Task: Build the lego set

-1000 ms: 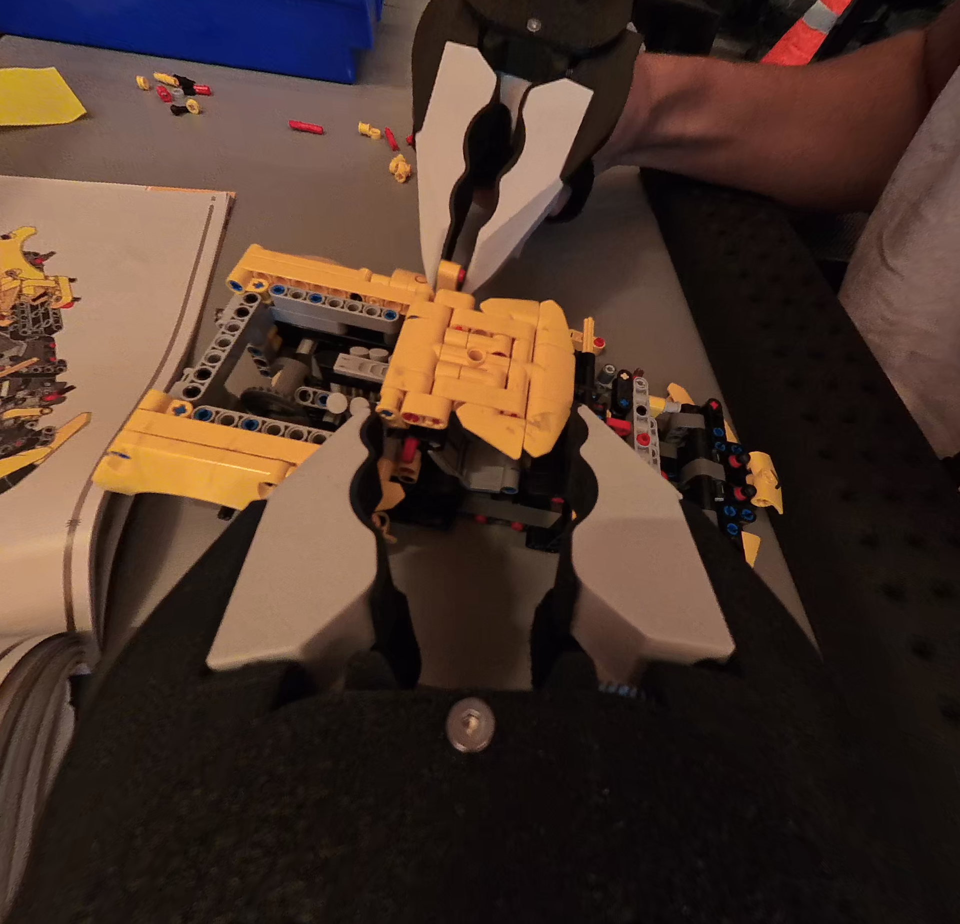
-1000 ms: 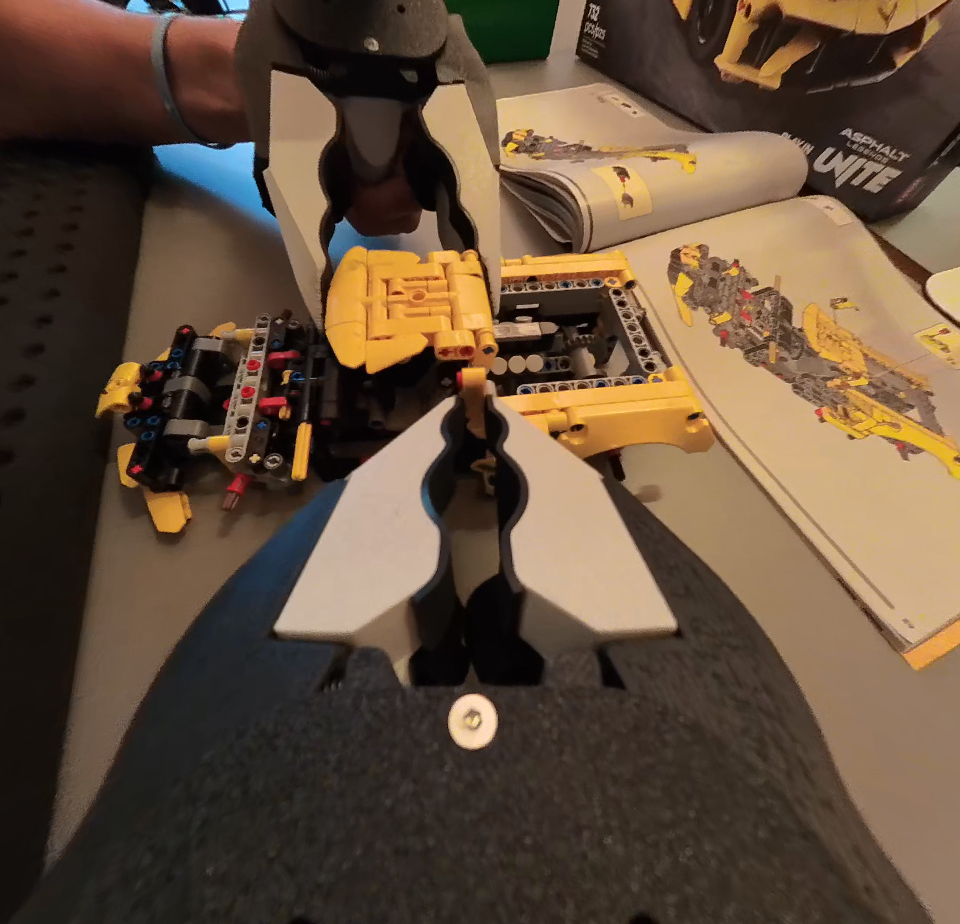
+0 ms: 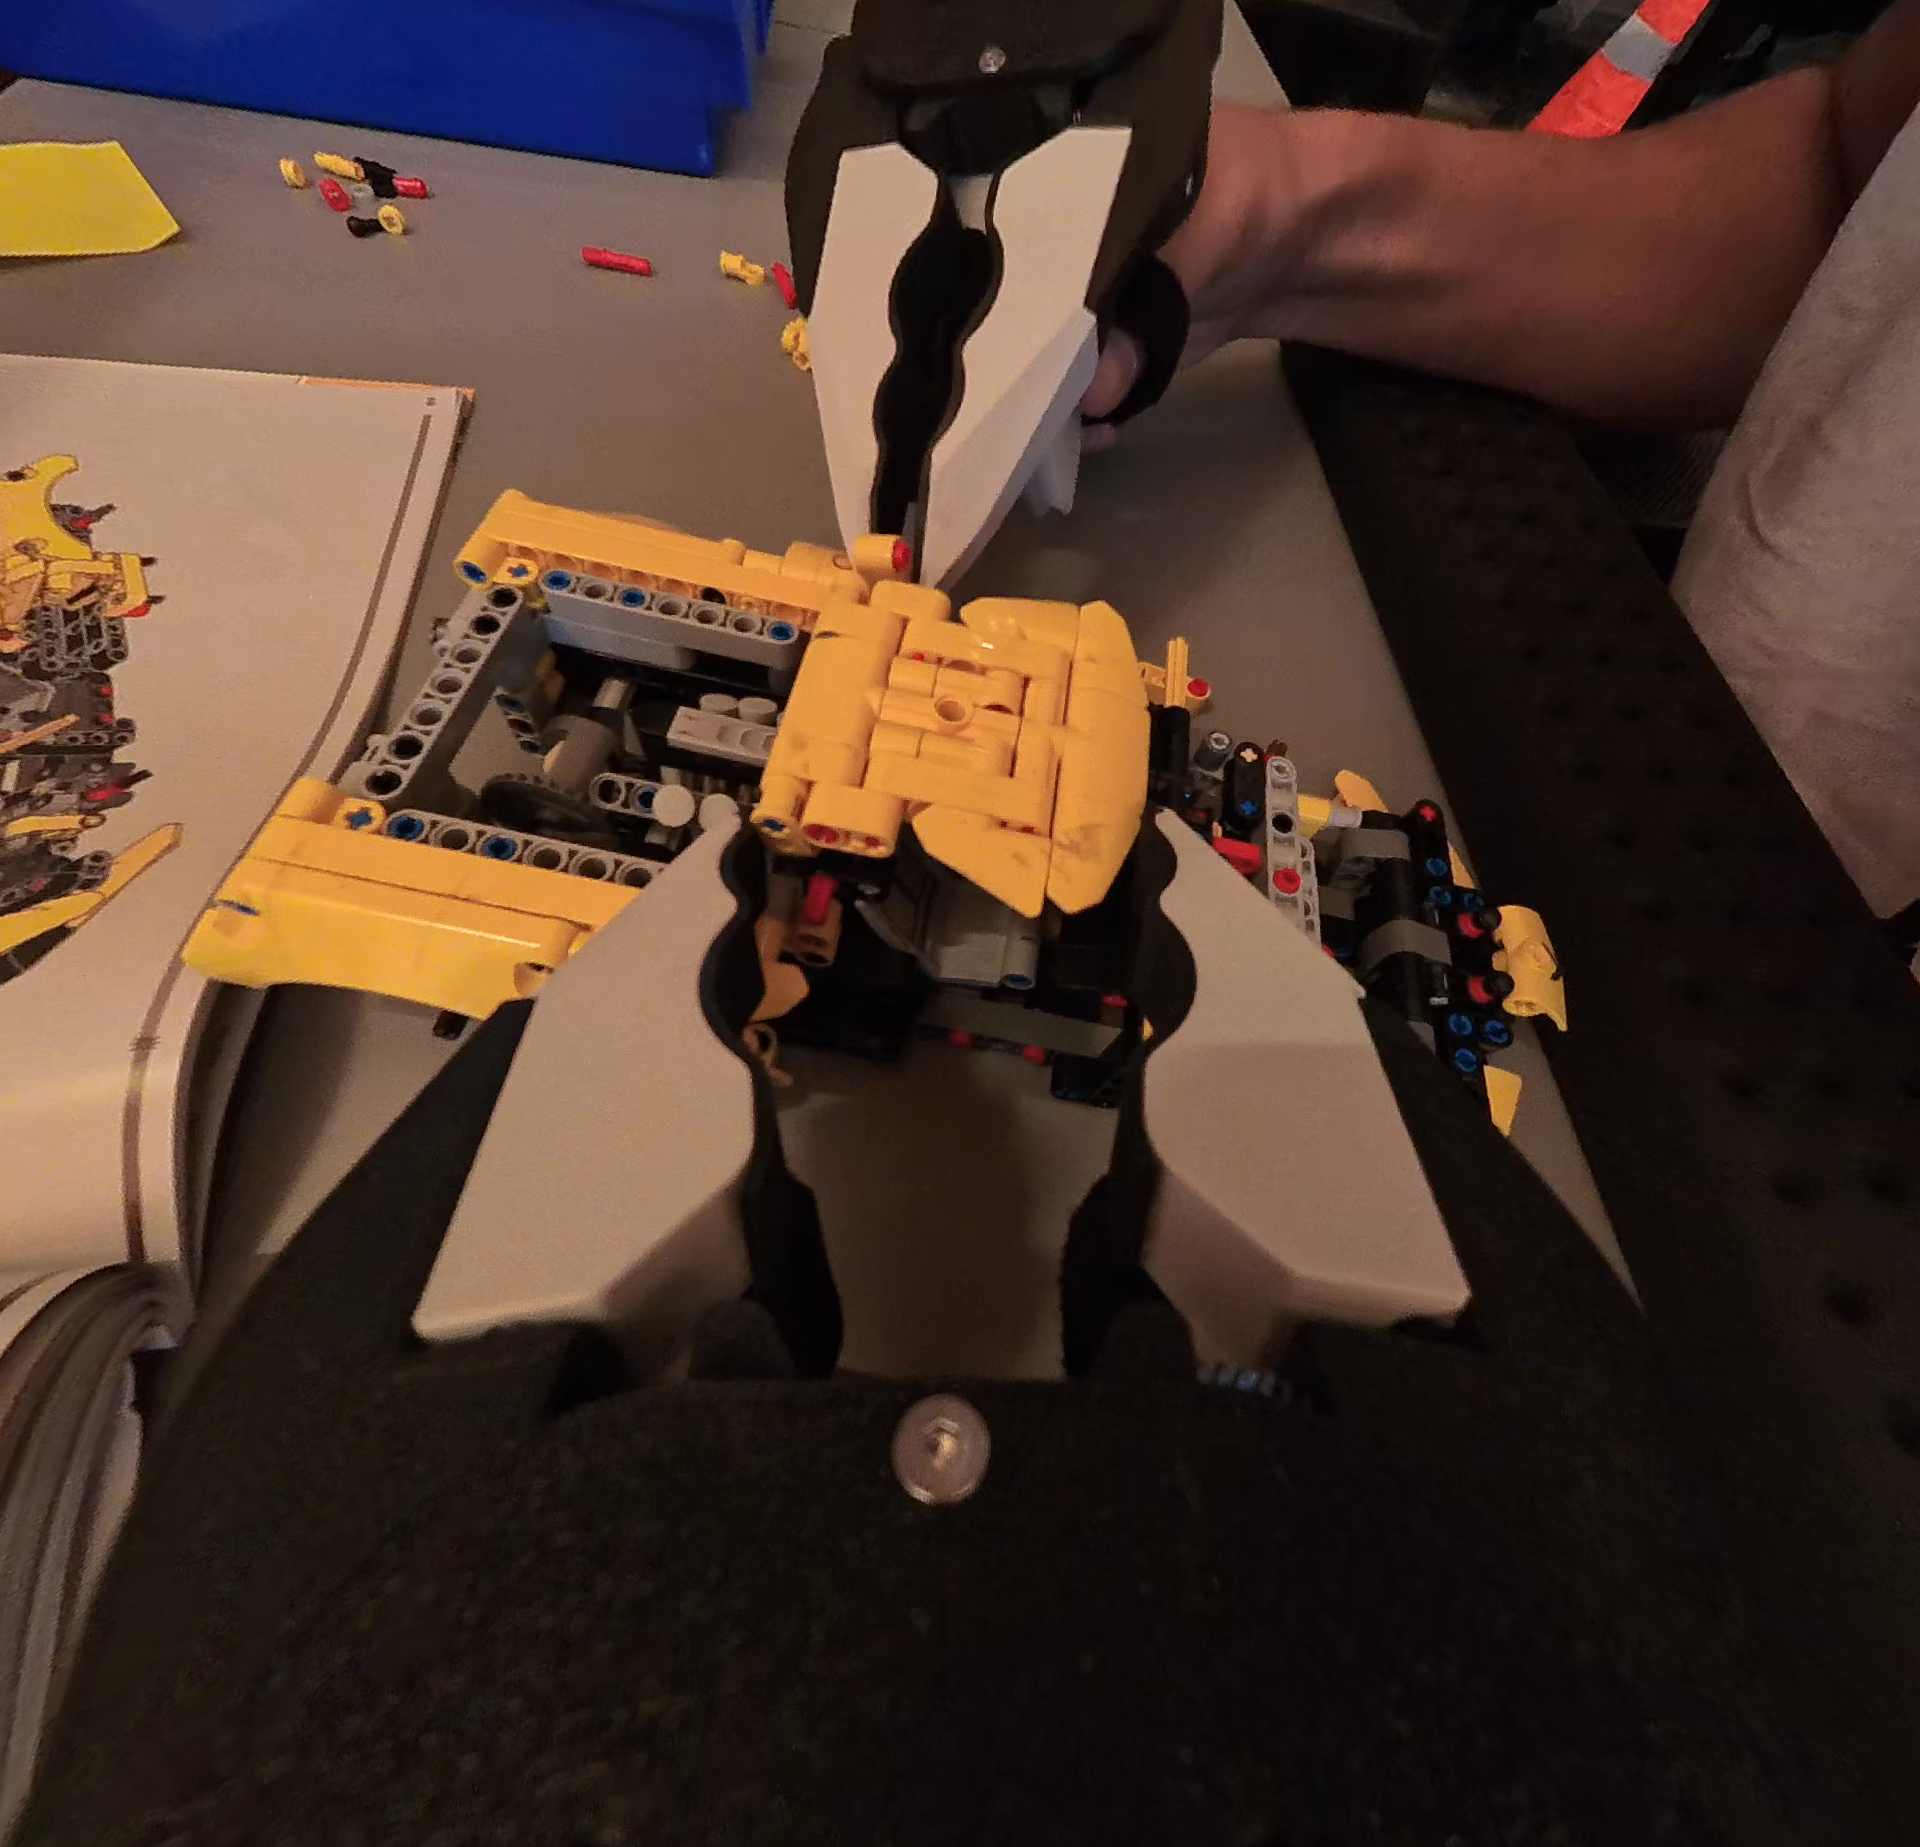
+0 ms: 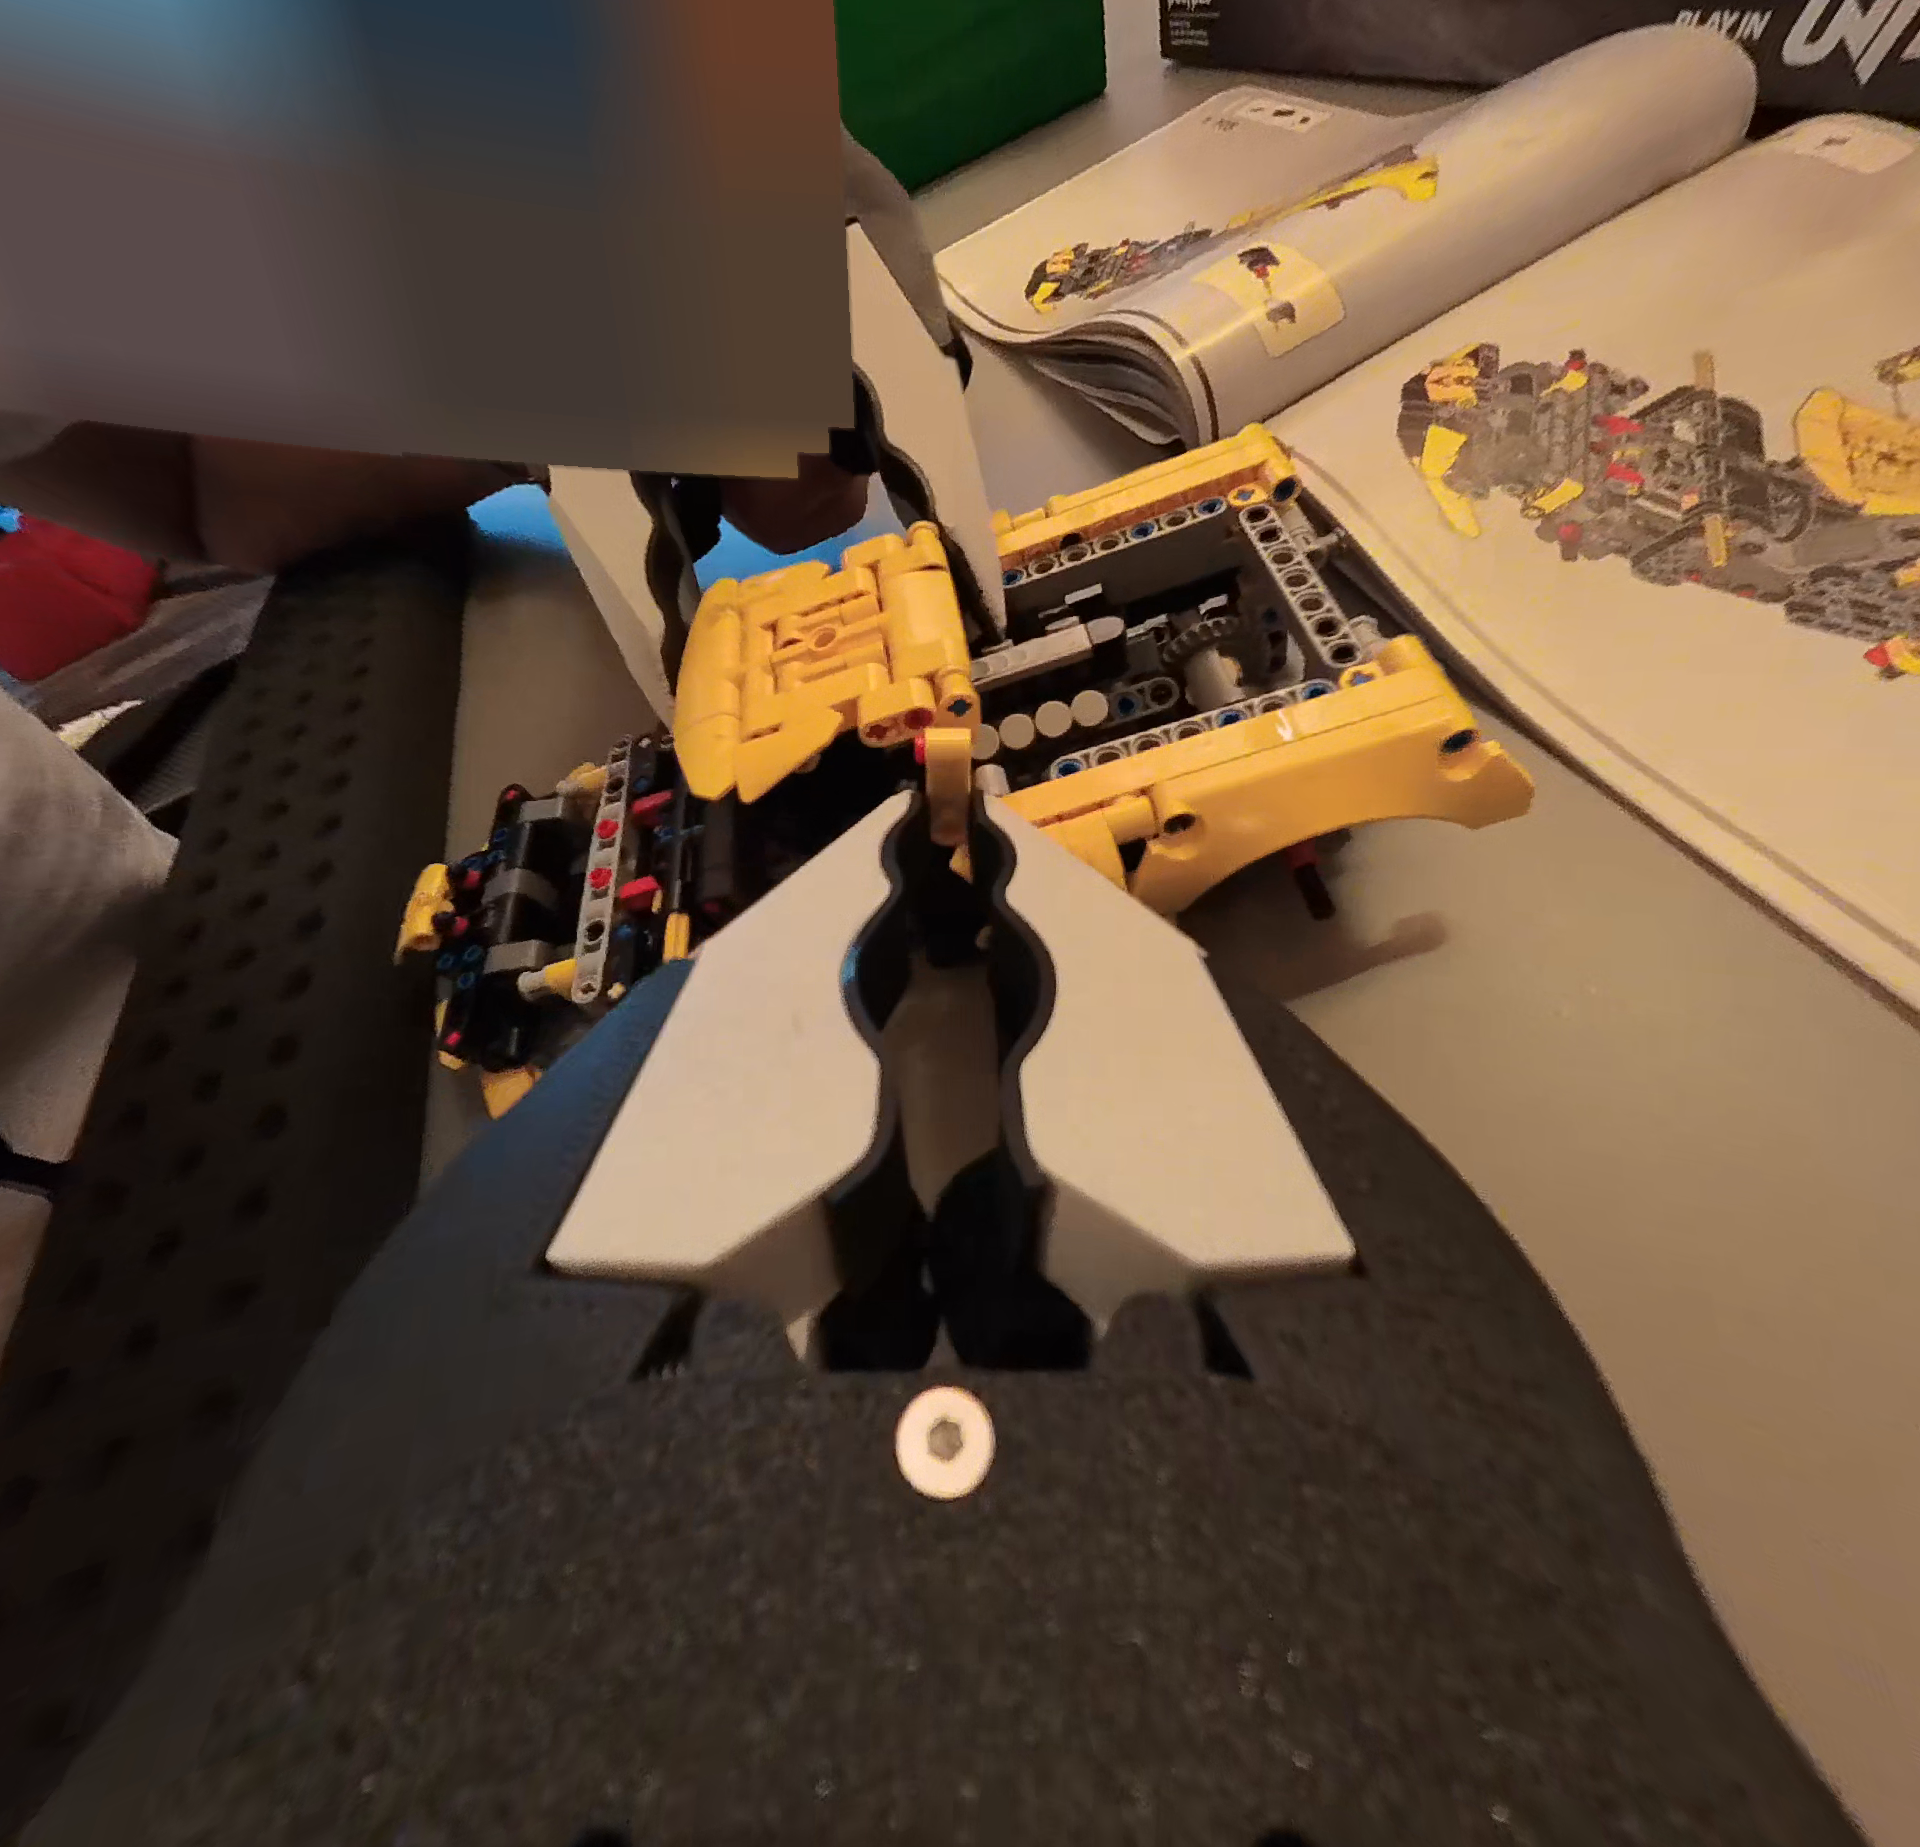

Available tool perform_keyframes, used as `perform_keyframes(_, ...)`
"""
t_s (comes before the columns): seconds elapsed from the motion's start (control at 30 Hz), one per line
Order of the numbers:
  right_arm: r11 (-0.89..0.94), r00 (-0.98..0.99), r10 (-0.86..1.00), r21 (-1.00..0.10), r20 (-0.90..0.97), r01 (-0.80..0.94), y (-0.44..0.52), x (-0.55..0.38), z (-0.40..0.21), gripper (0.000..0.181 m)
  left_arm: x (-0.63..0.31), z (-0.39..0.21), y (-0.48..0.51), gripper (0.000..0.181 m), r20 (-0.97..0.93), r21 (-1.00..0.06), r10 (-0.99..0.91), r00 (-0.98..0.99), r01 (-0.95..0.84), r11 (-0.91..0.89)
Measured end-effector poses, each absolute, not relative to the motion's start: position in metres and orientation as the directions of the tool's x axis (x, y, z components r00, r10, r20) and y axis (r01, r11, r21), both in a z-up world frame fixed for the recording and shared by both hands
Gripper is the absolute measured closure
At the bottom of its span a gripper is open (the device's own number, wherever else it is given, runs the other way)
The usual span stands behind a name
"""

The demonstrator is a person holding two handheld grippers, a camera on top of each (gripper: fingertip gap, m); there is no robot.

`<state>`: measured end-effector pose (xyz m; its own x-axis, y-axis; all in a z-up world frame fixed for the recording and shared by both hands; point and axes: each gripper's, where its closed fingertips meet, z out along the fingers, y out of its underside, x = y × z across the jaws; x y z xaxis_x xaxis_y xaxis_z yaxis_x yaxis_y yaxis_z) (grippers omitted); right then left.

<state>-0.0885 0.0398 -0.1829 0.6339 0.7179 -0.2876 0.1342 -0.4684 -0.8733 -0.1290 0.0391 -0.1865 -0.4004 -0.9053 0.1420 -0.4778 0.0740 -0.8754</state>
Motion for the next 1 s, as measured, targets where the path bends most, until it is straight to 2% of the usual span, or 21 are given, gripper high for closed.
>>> perform_keyframes(0.13, -0.432, 0.632, 0.734, -0.889, -0.250, 0.150, 0.043, -0.089, -0.183, 0.174, -0.129, -0.186, 0.039, 0.110, 0.142, -0.877, -0.905, -0.402, -0.474, 0.073)
perform_keyframes(0.27, -0.524, 0.601, 0.691, -0.851, -0.402, 0.034, 0.044, -0.090, -0.182, 0.174, -0.129, -0.186, 0.040, 0.110, 0.144, -0.878, -0.905, -0.399, -0.473, 0.069)
perform_keyframes(0.43, -0.493, 0.617, 0.704, -0.868, -0.352, 0.067, 0.044, -0.090, -0.182, 0.175, -0.130, -0.185, 0.039, 0.110, 0.165, -0.873, -0.903, -0.397, -0.484, 0.054)
perform_keyframes(0.5, -0.493, 0.625, 0.700, -0.867, -0.345, 0.073, 0.044, -0.089, -0.182, 0.175, -0.130, -0.174, 0.036, 0.103, 0.257, -0.875, -0.869, -0.423, -0.483, -0.024)
perform_keyframes(0.57, -0.500, 0.624, 0.696, -0.864, -0.356, 0.064, 0.045, -0.088, -0.182, 0.174, -0.123, -0.151, 0.042, 0.105, 0.341, -0.890, -0.833, -0.435, -0.436, -0.136)
perform_keyframes(0.67, -0.495, 0.628, 0.696, -0.866, -0.349, 0.067, 0.044, -0.088, -0.182, 0.174, -0.109, -0.136, 0.046, 0.141, 0.370, -0.886, -0.797, -0.477, -0.440, -0.147)
perform_keyframes(0.77, -0.492, 0.625, 0.697, -0.869, -0.352, 0.059, 0.044, -0.088, -0.182, 0.174, -0.094, -0.153, 0.043, 0.144, 0.313, -0.858, -0.801, -0.511, -0.514, -0.007)
perform_keyframes(0.87, -0.507, 0.618, 0.689, -0.861, -0.377, 0.040, 0.045, -0.089, -0.182, 0.175, -0.088, -0.162, 0.036, 0.145, 0.340, -0.822, -0.767, -0.544, -0.569, 0.039)
perform_keyframes(1.0, -0.504, 0.620, 0.690, -0.863, -0.373, 0.042, 0.045, -0.090, -0.182, 0.174, -0.084, -0.160, 0.038, 0.170, 0.356, -0.816, -0.752, -0.555, -0.577, 0.040)
